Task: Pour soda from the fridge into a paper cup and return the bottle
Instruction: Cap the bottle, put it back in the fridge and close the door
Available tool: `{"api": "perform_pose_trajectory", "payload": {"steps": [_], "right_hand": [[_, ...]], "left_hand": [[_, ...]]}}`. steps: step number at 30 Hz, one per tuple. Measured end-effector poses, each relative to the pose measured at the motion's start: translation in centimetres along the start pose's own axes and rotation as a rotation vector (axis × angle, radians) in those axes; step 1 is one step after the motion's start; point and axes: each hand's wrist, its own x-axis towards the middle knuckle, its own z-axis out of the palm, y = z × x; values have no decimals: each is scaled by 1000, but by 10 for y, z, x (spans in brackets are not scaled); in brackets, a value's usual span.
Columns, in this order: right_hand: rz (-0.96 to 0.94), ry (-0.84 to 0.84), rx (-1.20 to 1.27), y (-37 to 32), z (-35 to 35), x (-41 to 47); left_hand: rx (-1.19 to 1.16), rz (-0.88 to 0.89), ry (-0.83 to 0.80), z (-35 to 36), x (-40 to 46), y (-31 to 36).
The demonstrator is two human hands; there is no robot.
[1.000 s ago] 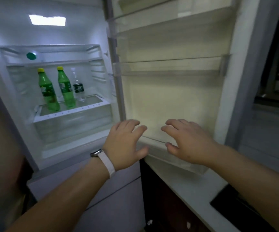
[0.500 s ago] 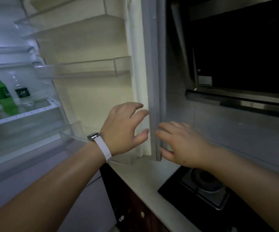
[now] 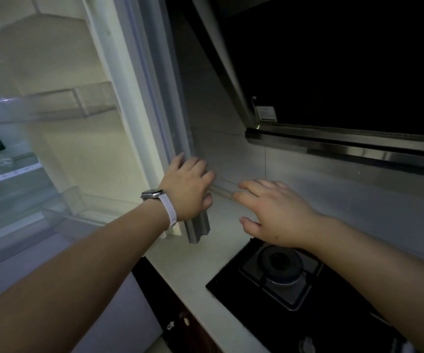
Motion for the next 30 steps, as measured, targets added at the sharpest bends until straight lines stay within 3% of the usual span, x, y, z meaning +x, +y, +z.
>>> {"api": "perform_pose_trajectory", "payload": {"steps": [4,12,20,30], "right_hand": [[-3,4,12,16,4,-1],[-10,-16,45,26,20,11],[-84,-11,78,13,28,28],[-227,-19,100,-32,41,45]], "left_hand": [[87,-20,-115,18,13,9],[248,-26,-187,41,26,5],[246,-40,-85,38,0,6],[187,-26,141,26,-104,-6]]}}
